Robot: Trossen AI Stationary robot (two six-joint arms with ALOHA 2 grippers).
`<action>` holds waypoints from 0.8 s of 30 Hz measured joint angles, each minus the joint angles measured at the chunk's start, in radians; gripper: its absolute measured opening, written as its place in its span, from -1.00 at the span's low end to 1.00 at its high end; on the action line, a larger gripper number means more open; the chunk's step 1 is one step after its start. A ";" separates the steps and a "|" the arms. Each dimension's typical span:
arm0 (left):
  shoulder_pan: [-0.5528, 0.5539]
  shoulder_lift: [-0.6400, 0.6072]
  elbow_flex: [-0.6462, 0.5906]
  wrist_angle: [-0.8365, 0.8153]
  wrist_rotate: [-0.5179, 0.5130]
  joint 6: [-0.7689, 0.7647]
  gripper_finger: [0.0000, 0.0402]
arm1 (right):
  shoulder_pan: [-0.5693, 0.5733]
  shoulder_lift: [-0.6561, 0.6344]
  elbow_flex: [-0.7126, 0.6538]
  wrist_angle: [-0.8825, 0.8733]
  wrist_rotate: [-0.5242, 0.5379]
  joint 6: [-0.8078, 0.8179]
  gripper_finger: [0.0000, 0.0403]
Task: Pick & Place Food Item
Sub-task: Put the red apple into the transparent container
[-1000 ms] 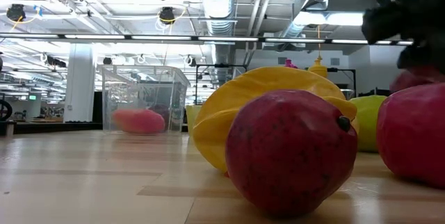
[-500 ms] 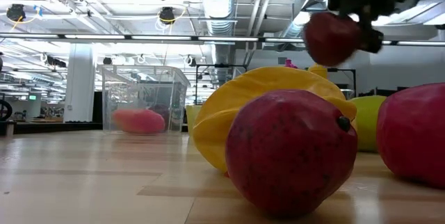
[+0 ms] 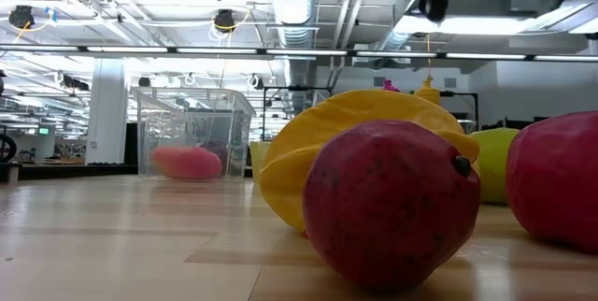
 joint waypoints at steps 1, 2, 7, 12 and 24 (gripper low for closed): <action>0.000 -0.001 0.000 0.015 0.018 -0.014 0.44 | -0.003 0.000 0.000 0.037 -0.009 -0.001 0.22; 0.000 -0.001 0.000 0.047 0.039 -0.031 0.44 | -0.004 0.001 0.000 0.074 -0.023 -0.001 0.22; 0.000 -0.001 0.000 0.226 0.177 -0.128 0.44 | -0.021 0.001 0.000 0.183 -0.034 -0.001 0.22; -0.007 0.003 0.000 0.339 0.239 -0.169 0.44 | -0.053 0.001 0.000 0.189 -0.020 -0.001 0.23; -0.085 0.151 0.001 0.435 0.275 -0.259 0.64 | -0.150 0.001 0.000 0.197 -0.015 -0.028 0.23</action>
